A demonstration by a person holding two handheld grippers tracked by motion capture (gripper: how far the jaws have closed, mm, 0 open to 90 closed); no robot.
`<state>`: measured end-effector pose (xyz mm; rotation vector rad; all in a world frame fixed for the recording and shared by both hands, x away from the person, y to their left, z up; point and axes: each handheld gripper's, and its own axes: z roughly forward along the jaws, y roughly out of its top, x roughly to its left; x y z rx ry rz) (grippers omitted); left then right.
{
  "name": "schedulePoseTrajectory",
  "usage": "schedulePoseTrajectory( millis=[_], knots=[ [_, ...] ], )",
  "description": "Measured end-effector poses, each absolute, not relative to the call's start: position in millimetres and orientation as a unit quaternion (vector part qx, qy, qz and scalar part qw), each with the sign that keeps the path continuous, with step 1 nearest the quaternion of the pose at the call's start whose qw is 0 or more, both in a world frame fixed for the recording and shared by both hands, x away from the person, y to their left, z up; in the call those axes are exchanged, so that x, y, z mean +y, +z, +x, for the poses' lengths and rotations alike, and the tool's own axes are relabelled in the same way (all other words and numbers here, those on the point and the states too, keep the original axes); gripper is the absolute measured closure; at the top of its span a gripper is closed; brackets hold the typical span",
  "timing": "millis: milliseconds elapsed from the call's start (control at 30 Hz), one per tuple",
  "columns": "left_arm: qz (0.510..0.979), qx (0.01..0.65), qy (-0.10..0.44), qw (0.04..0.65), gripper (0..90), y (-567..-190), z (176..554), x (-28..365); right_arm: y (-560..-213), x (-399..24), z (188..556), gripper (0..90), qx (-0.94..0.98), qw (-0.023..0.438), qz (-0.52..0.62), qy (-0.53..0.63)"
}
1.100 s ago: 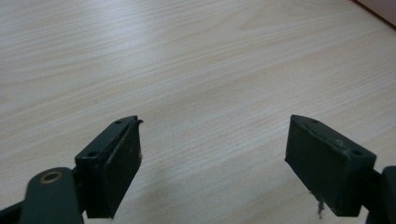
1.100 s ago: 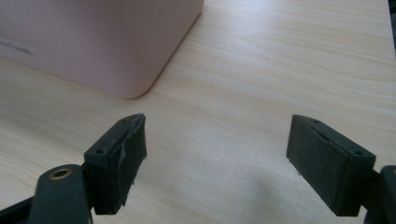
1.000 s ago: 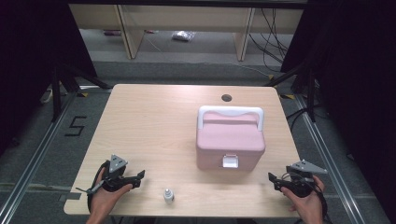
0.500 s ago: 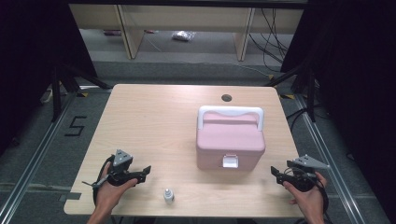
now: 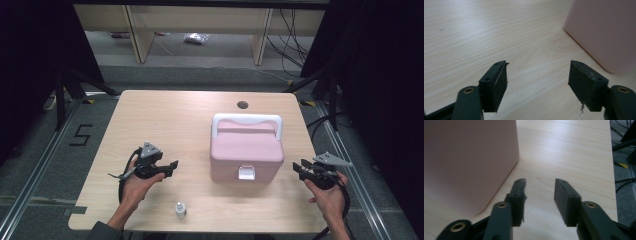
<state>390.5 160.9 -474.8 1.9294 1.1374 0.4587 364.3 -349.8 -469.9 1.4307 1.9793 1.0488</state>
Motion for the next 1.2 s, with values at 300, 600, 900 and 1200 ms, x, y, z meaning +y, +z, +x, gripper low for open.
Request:
schedulePoseTrajectory(
  millis=[300, 600, 900, 1200],
  knots=[
    [0.785, 0.417, 0.167, 0.428, 64.8, -474.4, 413.4, 122.8, -470.5, -341.4, 382.9, 83.1, 0.74, 0.242, 0.493, 0.389],
    [0.798, 0.4, 0.145, 0.428, 87.9, -478.7, 423.6, 101.6, -468.7, -331.1, 388.6, 90.0, 0.738, 0.222, 0.495, 0.4],
    [0.805, 0.386, 0.122, 0.433, 89.8, -483.6, 429.2, 87.0, -468.1, -320.9, 394.7, 90.0, 0.747, 0.218, 0.475, 0.41],
    [0.808, 0.374, 0.107, 0.443, 89.8, -485.3, 433.2, 74.5, -467.8, -318.2, 398.1, 90.0, 0.757, 0.217, 0.455, 0.416]
  ],
)
